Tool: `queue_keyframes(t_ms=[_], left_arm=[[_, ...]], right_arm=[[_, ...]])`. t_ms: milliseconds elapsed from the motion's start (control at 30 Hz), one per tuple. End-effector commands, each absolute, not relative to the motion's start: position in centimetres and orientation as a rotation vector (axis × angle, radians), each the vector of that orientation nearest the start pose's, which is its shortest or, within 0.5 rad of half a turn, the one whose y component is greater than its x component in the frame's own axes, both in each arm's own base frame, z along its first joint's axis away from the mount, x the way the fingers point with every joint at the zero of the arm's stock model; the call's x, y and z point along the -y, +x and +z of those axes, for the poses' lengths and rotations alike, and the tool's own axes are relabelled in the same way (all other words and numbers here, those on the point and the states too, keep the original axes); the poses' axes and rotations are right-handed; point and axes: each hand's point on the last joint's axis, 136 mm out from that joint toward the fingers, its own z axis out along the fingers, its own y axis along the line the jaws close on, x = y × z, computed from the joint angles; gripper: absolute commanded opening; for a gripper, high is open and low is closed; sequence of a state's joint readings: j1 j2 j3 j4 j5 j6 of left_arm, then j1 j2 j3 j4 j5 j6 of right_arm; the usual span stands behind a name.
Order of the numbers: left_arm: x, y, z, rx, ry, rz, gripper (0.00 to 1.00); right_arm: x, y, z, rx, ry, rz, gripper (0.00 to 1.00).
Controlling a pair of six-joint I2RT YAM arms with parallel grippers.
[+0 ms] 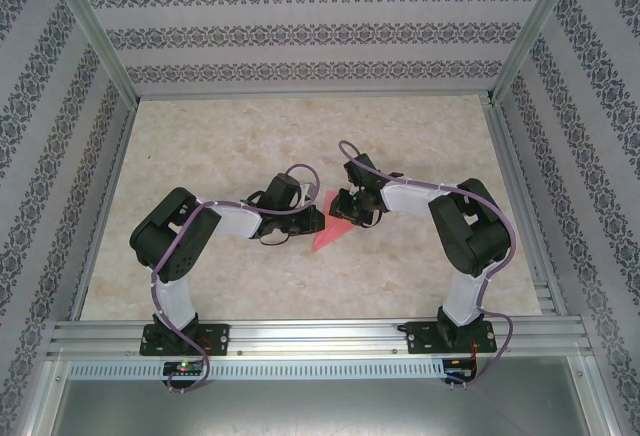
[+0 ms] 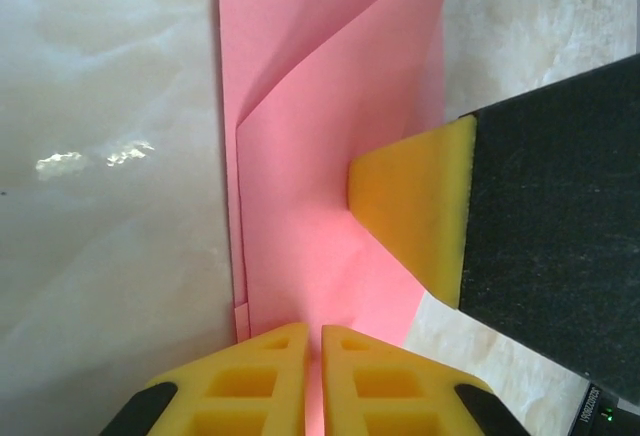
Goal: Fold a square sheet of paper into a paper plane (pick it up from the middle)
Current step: Fourth fold the wing at the center of the table.
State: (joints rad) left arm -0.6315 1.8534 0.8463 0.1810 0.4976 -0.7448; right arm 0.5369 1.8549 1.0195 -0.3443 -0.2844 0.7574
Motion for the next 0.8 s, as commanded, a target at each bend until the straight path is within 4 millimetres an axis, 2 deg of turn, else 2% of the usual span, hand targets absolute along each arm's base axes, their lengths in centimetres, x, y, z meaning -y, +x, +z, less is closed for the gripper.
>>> queue_keyframes(t_ms=[0, 200, 600, 667, 767], left_arm=[[31.8, 29.4, 2.0, -2.677, 0.124, -1.117, 0.11], [31.5, 29.1, 1.2, -2.705, 0.115, -1.099, 0.05], [30.7, 28.6, 0.3, -2.75, 0.093, -1.05, 0.02], [30.5, 28.4, 0.0, -2.762, 0.086, -1.034, 0.02], [30.1, 28.1, -0.5, -2.79, 0.085, -1.001, 0.01]], right_arm=[[-18.7, 25.7, -7.2, -3.165, 0.328, 0.244, 0.31], [-18.8, 25.6, -7.4, -3.175, 0.342, 0.234, 0.27], [-19.2, 25.7, -7.3, -3.18, 0.337, 0.251, 0.29], [-19.9, 26.1, -6.6, -3.158, 0.333, 0.309, 0.31], [-21.1, 27.7, -3.8, -3.069, 0.306, 0.427, 0.34]])
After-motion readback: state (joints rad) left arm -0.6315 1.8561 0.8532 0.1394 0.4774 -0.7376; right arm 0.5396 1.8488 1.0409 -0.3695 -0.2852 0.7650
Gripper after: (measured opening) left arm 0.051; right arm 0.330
